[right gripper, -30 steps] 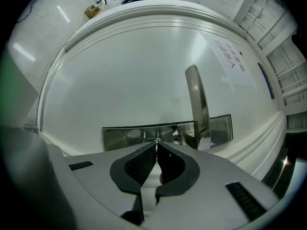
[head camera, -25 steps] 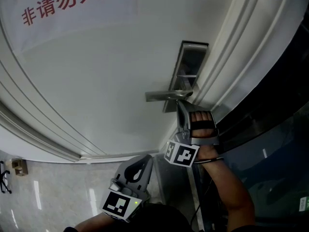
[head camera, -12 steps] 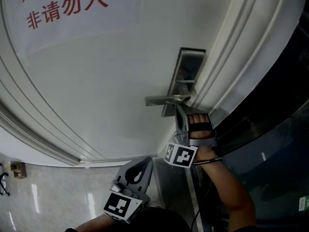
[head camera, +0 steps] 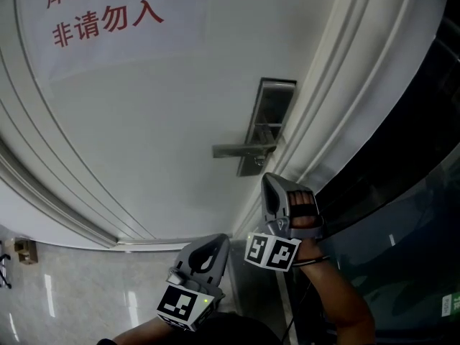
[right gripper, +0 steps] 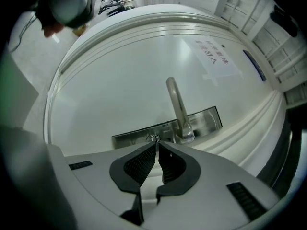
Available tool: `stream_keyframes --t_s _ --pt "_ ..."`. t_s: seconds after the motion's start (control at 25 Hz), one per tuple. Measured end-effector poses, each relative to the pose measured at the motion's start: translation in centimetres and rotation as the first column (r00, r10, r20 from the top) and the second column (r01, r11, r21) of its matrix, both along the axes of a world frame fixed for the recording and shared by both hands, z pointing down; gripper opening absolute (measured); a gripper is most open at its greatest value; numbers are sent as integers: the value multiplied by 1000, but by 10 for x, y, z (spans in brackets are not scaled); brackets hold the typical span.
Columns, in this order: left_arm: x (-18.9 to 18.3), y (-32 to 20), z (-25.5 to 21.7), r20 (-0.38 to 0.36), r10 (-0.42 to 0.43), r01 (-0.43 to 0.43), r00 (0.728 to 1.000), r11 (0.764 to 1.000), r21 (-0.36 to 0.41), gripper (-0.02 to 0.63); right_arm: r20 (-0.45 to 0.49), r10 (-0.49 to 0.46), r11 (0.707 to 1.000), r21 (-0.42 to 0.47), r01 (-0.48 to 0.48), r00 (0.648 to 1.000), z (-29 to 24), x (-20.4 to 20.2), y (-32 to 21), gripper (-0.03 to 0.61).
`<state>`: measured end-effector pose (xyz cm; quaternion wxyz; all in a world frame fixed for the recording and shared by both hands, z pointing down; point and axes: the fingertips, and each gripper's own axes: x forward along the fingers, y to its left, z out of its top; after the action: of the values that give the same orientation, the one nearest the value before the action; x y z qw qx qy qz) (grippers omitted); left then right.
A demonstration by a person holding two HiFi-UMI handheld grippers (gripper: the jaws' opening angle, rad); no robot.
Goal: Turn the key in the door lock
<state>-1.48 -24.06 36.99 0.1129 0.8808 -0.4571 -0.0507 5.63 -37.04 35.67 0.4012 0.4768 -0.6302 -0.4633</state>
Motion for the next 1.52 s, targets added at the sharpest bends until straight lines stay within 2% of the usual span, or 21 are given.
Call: stream_keyframes --t_s 0.08,0.16,0.28,0.4,0.56,0.68,0.72,0.8,0.96,1.12,1.52 --pt "3 3 -1 4 -3 3 1000 1000 5 6 115 -9 999 -51 15 993 -2 5 17 21" --pt "7 7 -3 10 -6 6 1000 1000 14 5 243 -11 993 -114 39 970 -2 10 35 21" --pt "13 16 -6 14 -8 8 1000 1000 24 6 441 3 972 -213 102 897 1 18 66 21" --pt "20 29 -11 19 -7 6 1000 1000 29 5 614 23 944 -274 185 789 -1 23 97 20" --pt "32 48 -16 29 1 -3 1000 999 47 5 792 81 893 -327 309 605 -2 26 130 17" --pt "39 62 -24 35 5 -7 999 998 67 5 870 129 861 -336 381 476 -1 28 145 15" --pt "41 67 -26 35 4 -7 999 997 72 6 886 142 854 -336 398 442 -2 29 149 14" --pt "44 76 -30 36 1 -4 999 997 81 5 904 156 846 -331 419 398 -3 30 158 14" --pt "49 90 -33 42 0 -4 999 996 89 5 922 159 840 -314 443 353 -5 29 175 14" --pt "55 102 -33 44 -2 -2 999 996 92 6 931 157 837 -303 455 330 -6 31 188 14" --pt "62 114 -35 47 -15 10 999 995 98 5 936 150 832 -293 471 318 -8 35 201 14"
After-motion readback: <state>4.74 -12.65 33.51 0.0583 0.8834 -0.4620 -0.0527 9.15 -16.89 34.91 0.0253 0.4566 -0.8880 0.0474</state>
